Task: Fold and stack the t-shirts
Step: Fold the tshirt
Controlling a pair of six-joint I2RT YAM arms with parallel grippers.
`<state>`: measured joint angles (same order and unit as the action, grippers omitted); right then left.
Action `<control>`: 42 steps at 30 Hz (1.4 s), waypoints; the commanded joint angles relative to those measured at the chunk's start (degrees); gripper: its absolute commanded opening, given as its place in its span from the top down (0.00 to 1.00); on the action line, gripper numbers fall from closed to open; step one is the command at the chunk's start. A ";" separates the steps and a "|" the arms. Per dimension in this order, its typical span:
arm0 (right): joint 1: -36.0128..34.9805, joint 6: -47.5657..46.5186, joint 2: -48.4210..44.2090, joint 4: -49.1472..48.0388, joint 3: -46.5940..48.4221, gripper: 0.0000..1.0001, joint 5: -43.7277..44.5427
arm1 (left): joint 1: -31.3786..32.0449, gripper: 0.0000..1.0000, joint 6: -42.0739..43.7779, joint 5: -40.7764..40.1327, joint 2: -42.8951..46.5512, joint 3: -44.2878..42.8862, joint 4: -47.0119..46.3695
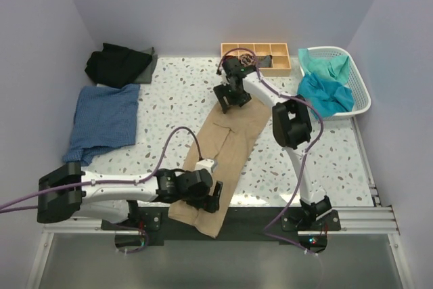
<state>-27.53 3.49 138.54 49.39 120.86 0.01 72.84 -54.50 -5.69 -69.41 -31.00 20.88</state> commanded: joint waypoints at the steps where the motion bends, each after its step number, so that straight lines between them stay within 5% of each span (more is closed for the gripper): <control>1: -0.95 -5.07 2.62 3.88 3.06 0.19 -7.67 | 4.06 0.00 -6.23 2.54 -2.40 -1.94 11.87; 8: 0.98 -3.93 -17.31 -9.55 -11.22 0.11 0.68 | 2.75 0.00 -0.89 -19.33 -4.33 -24.76 28.94; 14: 4.24 1.52 -27.79 -14.48 -23.11 0.11 6.40 | -8.84 0.00 16.67 -28.14 -7.93 -32.28 19.48; 19: 6.61 4.16 -28.06 -16.51 -30.31 0.11 6.93 | -16.14 0.00 25.75 -23.24 -13.29 -29.56 2.89; 27: 7.84 6.01 -22.71 -19.50 -32.35 0.11 7.37 | -17.56 0.00 29.28 -16.64 -22.87 -28.06 -5.50; 42: 5.21 2.76 -5.48 -8.96 -12.94 0.11 3.16 | -17.38 0.00 19.44 0.57 -24.46 -16.38 -8.75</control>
<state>-20.56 7.84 128.40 37.12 102.06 4.47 55.37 -30.09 -14.11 -94.70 -50.43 15.62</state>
